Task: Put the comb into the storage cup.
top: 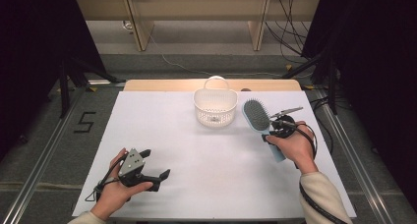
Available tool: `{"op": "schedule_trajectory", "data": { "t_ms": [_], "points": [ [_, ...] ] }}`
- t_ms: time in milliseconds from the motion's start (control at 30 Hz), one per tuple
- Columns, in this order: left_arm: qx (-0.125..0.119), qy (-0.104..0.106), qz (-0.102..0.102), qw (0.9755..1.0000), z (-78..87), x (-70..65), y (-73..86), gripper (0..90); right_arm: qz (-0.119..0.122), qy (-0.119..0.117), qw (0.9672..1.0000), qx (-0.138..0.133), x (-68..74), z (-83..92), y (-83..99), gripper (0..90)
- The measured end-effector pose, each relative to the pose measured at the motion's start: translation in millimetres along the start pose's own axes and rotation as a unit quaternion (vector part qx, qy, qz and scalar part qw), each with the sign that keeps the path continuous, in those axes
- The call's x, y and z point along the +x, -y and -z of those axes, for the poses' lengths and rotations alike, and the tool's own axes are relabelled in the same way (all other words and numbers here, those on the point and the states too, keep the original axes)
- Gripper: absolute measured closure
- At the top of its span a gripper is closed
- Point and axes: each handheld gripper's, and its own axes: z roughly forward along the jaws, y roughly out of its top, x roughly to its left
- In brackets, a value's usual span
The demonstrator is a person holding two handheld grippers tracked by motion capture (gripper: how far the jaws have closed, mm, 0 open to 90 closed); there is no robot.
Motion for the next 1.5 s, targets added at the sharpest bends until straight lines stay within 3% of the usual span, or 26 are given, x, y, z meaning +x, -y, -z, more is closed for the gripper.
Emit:
{"op": "schedule_trajectory", "data": {
  "t_ms": [167, 433, 967, 1500],
  "points": [
    [0.000, 0.000, 0.001, 1.0000, 0.1, 0.1, 0.0, 2.6, 0.000, 0.002, 1.0000, -0.004, -1.0, -0.6, 0.1, 70.8],
    [0.000, -0.001, 0.001, 1.0000, 0.0, 0.1, 0.0, 2.6, -0.004, 0.011, 0.9994, -0.034, -2.5, 3.1, -1.2, 70.8],
    [-0.002, 0.000, 0.000, 1.0000, 0.4, 0.1, -0.1, 2.6, -0.015, 0.027, 0.9981, -0.054, -5.9, 3.2, -1.3, 70.8],
    [-0.001, -0.002, -0.002, 1.0000, 0.4, 0.3, -0.1, 2.6, -0.028, 0.034, 0.9941, -0.099, -7.6, 7.2, -3.9, 70.8]
  ]
}}
